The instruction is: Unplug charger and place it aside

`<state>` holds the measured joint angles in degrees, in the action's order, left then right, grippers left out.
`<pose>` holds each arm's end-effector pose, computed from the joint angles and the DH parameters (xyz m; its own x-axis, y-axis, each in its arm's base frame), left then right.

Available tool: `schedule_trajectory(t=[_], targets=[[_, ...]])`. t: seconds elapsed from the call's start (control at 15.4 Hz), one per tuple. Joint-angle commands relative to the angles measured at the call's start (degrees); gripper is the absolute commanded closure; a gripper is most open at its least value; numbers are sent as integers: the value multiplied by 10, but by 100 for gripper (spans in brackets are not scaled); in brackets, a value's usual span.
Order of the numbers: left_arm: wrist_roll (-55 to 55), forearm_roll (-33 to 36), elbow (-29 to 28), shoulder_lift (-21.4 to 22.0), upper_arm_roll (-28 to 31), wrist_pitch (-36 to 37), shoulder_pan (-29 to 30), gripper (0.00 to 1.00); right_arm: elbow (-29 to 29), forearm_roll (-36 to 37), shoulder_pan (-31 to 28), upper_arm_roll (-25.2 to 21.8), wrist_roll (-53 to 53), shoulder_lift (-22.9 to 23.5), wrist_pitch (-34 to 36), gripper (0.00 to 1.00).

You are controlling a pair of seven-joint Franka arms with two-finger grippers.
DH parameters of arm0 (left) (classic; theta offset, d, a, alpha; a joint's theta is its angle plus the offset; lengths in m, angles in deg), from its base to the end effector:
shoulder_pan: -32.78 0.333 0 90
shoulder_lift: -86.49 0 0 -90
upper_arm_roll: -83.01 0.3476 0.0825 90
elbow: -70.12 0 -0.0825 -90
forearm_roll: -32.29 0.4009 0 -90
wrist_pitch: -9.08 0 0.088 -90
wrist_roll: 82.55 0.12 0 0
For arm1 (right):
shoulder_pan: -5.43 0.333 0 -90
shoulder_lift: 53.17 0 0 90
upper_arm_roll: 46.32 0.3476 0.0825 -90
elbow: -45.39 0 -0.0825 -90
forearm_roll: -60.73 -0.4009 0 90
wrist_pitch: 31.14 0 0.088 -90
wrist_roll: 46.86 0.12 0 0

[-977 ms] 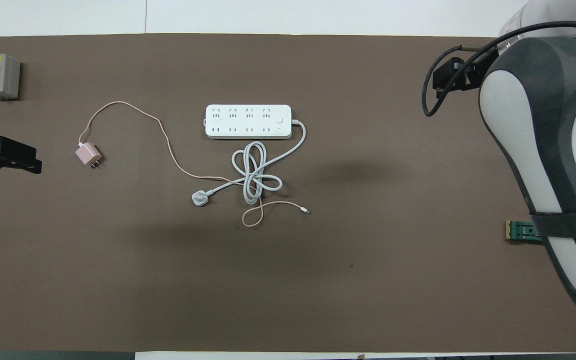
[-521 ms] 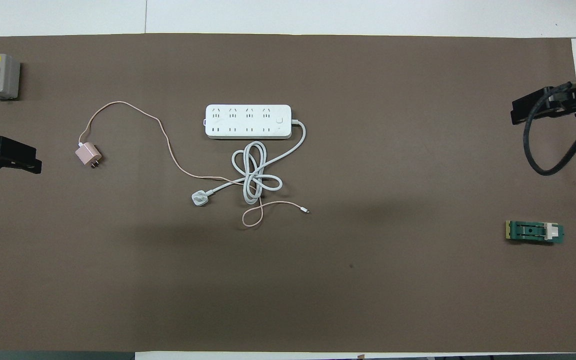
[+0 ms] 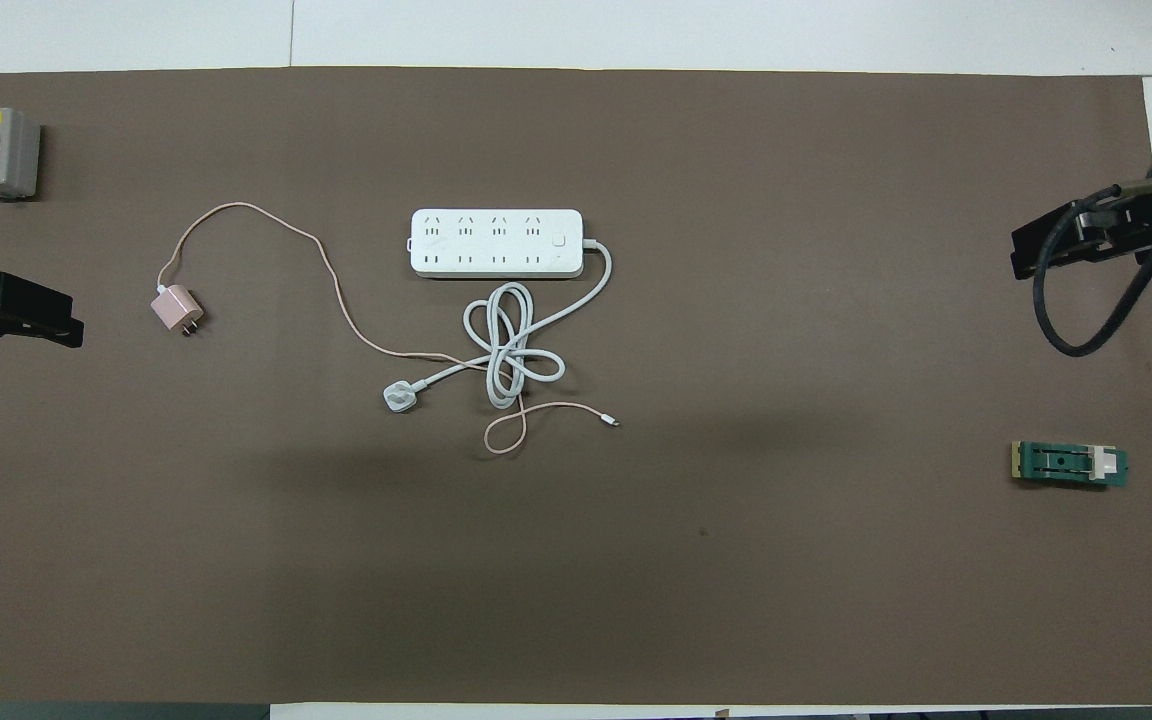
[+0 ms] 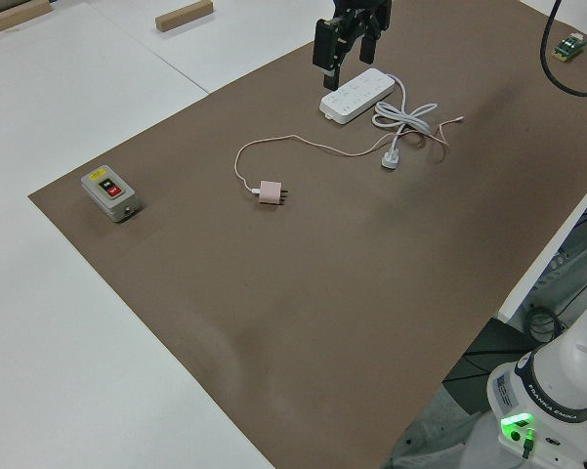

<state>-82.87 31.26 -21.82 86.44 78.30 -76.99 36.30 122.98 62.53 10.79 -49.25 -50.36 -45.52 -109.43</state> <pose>0.5613 -0.0139 0.6206 0.9945 -0.0163 -0.1032 -0.0146 -0.9997 0.0175 0.5930 0.0234 0.6524 0.9878 0.0962 -0.1228 0.1007 -0.9944 0.0307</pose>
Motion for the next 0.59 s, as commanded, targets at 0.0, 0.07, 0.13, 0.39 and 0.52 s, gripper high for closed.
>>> schedule_trajectory(t=[0.0, 0.07, 0.13, 0.39, 0.52], targets=[[5, -6, -10, 14, 1, 5, 3, 0, 48, 7, -3, 4, -25, -30, 1, 0], [5, -6, -10, 14, 1, 5, 3, 0, 47, 7, -2, 4, -24, -30, 1, 0], [5, -6, -10, 14, 1, 5, 3, 0, 47, 7, -2, 4, -23, -31, 1, 0], [5, -6, -10, 14, 1, 5, 3, 0, 56, 9, -3, 4, -22, -38, -3, 0], [5, -6, -10, 14, 1, 5, 3, 0, 57, 10, -3, 4, -22, -38, -5, 0]])
